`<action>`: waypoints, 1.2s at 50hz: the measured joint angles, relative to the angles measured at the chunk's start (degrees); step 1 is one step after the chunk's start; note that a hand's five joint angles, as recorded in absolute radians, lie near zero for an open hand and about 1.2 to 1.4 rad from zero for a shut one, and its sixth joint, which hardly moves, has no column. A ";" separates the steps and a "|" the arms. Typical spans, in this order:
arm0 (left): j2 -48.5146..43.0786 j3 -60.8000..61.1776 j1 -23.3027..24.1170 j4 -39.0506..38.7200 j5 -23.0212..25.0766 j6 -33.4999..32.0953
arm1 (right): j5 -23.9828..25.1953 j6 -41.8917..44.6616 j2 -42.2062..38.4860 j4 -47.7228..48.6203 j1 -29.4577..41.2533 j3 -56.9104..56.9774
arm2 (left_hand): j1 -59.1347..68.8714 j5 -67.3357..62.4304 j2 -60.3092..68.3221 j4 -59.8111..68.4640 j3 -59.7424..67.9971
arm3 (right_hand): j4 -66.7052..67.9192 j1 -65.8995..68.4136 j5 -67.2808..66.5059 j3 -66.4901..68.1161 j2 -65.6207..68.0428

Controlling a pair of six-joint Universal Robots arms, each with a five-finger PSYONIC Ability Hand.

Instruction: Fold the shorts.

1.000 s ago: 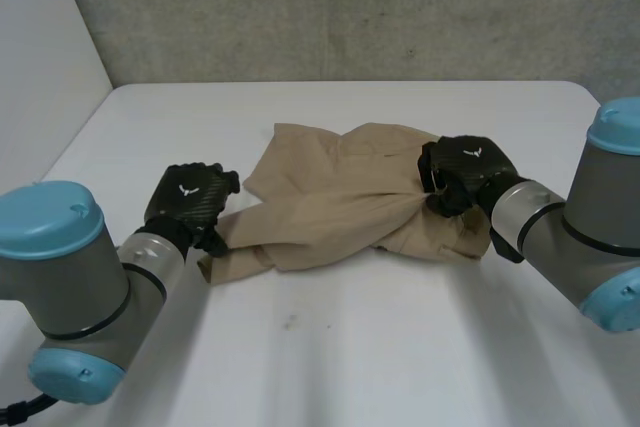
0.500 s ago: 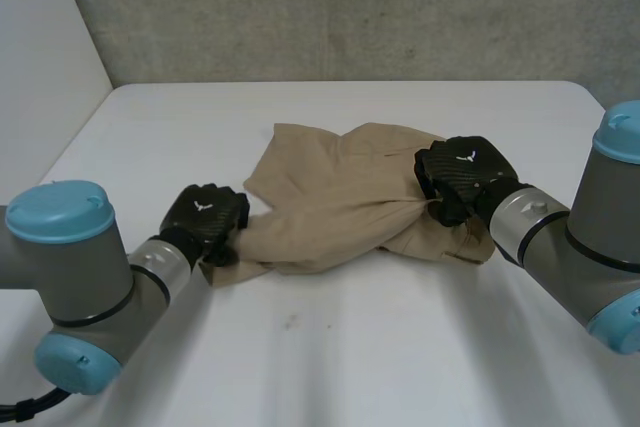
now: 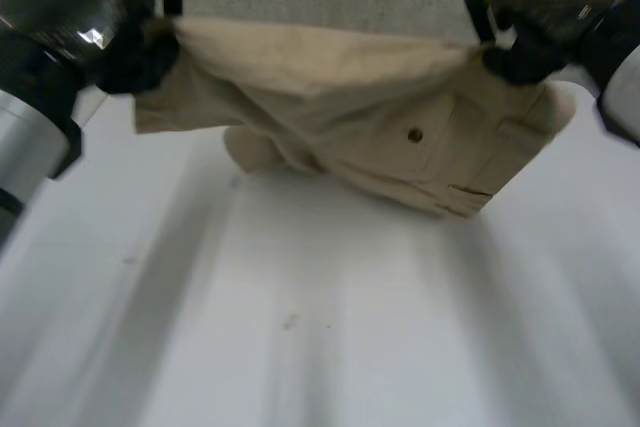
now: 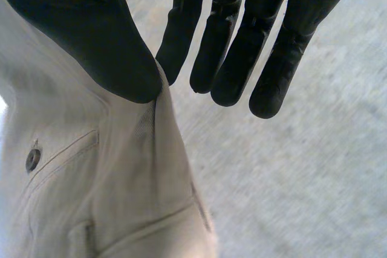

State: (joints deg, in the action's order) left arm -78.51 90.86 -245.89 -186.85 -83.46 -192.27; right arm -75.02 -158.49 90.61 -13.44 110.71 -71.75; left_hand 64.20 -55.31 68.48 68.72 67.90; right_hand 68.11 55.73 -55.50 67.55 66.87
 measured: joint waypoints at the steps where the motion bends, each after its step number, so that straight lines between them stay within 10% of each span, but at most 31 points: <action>1: 0.51 -1.41 0.01 1.80 0.01 0.21 | 0.10 0.27 0.48 -1.59 0.02 1.54 | 0.00 0.00 0.01 0.00 0.00 | 0.00 0.00 0.00 0.00 0.00; 13: -5.91 -13.44 -0.40 15.10 0.31 3.59 | -0.20 7.52 -4.69 -12.14 0.63 11.40 | 0.00 0.00 0.06 0.01 0.07 | 0.00 -0.02 -0.70 0.00 0.00; 33: -41.02 -27.14 -1.00 8.54 -0.19 -1.53 | -2.32 4.86 -32.92 -1.39 1.39 15.68 | 0.00 0.00 0.07 0.03 0.07 | -3.03 -2.21 0.70 -2.66 -2.28; 39: -38.03 -24.99 -0.83 5.71 -0.51 -3.80 | -4.22 -3.81 -31.74 0.07 0.84 13.83 | 0.00 0.00 0.07 0.02 0.07 | -32.12 -24.35 29.22 -31.71 -30.60; 60: -21.12 -7.18 -0.37 4.54 -0.39 -3.98 | 5.77 -19.11 -40.27 -12.79 -3.33 11.99 | 0.00 0.00 0.07 0.03 0.07 | -40.85 -31.19 38.11 -40.08 -39.04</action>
State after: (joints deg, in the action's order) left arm -99.62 83.68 -246.25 -182.32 -83.85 -196.25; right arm -69.25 -177.60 50.34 -26.23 107.38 -59.77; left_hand 64.20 -55.31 68.55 68.74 67.97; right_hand 27.26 24.55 -17.40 27.47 27.83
